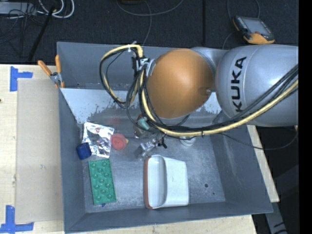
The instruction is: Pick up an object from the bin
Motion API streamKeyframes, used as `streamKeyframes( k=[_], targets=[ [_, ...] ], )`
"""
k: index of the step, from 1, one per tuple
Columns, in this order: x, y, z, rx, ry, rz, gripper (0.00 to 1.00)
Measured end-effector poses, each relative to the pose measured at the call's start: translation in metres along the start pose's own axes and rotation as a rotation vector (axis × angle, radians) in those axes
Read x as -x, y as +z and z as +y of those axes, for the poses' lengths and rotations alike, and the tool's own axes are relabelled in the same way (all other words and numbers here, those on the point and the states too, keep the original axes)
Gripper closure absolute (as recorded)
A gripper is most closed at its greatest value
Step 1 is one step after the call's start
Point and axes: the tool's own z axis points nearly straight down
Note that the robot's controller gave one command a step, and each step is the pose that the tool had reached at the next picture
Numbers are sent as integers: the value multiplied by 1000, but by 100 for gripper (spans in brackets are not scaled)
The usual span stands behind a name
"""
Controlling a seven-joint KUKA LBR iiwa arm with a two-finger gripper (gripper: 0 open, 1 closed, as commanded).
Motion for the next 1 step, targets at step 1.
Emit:
streamKeyframes(
  k=[1],
  targets=[
    [15,38,-18,5,16,2,100]
  ],
)
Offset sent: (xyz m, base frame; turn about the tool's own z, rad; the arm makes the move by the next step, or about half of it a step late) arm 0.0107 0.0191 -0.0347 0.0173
